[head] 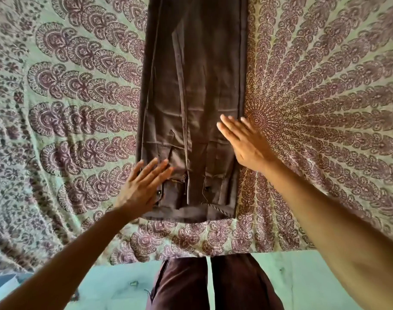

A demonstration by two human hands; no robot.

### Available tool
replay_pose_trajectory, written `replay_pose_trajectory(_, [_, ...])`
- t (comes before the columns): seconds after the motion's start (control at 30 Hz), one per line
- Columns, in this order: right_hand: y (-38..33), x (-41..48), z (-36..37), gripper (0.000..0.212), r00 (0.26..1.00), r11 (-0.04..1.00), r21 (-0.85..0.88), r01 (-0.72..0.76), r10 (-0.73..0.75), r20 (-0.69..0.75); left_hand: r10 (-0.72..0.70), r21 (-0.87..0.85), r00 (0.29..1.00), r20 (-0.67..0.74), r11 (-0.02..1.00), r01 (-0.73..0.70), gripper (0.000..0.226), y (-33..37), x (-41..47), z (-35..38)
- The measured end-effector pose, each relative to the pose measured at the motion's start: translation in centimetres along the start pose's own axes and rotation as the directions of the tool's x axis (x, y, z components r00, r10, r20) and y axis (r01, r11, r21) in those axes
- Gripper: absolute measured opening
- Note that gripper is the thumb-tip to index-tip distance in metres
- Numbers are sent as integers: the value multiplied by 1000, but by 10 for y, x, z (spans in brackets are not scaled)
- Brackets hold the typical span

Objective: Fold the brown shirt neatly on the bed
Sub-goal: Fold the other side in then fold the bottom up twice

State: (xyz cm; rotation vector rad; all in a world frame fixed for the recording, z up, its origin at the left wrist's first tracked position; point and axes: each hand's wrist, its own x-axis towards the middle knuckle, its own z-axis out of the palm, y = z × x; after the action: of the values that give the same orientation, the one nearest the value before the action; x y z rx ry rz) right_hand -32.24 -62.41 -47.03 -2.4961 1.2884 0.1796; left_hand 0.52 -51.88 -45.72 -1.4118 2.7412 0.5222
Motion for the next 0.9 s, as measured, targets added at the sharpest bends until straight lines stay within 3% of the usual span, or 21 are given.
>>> replay_pose_trajectory(0.13, [-18, -71, 23, 90, 989, 995, -22, 92, -89, 115, 64, 216, 985, 159, 972, -98, 121, -44, -16, -2])
replay_pose_trajectory(0.23, [-28, -95, 34, 92, 976, 990, -22, 139, -133, 172, 254, 292, 931, 263, 899, -328, 116, -48, -19, 2])
replay_pose_trajectory(0.3, [-34, -100, 36, 92, 970, 982, -48, 181, -171, 171, 308, 313, 906, 291, 864, -394, 113, -44, -19, 2])
replay_pose_trajectory(0.63, [-40, -91, 47, 76, 928, 924, -102, 369, -360, 95, 345, 238, 886, 309, 874, -423, 133, -52, -31, 6])
replay_pose_trajectory(0.73, [-50, -92, 49, 69, 954, 954, 0, 300, -300, 13, 290, 168, 918, 272, 925, -342, 125, -49, -33, 8])
replay_pose_trajectory(0.8, [-56, -92, 47, 64, 977, 961, 175, 213, -210, -33, 235, 66, 947, 221, 965, -255, 106, -43, -31, 5])
replay_pose_trajectory(0.9, [-65, -86, 31, 50, 998, 821, 571, -27, 52, -27, 111, -75, 987, 112, 992, -103, 60, -28, -26, -4])
